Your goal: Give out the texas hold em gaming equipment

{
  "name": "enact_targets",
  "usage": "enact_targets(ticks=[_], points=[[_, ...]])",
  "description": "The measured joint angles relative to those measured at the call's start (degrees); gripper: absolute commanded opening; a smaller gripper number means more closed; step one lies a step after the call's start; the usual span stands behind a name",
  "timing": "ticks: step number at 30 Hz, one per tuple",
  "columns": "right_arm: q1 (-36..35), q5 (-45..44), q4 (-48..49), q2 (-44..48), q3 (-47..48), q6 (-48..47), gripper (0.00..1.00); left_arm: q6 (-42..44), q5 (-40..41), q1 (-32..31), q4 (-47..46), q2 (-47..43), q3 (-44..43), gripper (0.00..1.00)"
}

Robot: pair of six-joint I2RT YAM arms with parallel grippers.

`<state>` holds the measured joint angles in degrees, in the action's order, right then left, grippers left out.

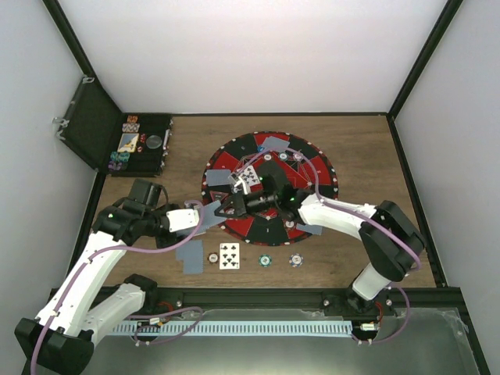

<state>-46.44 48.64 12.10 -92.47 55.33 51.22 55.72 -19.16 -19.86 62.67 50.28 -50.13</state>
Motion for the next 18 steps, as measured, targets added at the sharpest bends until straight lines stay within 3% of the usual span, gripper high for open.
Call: enact_targets(ticks=[5,9,13,18], points=[[4.4,-0.2,-6.4,3.7,0.3,-4.2,0.01,0.0,0.0,0.0,0.0,-0.1,0.0,0.04],[9.7,-4.4,-17.9,4.9,6.0,-13.0,0.01,0.0,0.1,0.0,0.0,-0.2,0.0,0.04],[11.4,-18.1,-29.0,2.3,17.8,-25.4,0.01,0.0,0.1,0.0,0.0,-0.2,0.1,0.04],[9.7,-42.4,-29.2,-2.8,23.1,-42.2,0.01,-0.3,0.1,0.0,0.0,-0.2,0.1,0.04]])
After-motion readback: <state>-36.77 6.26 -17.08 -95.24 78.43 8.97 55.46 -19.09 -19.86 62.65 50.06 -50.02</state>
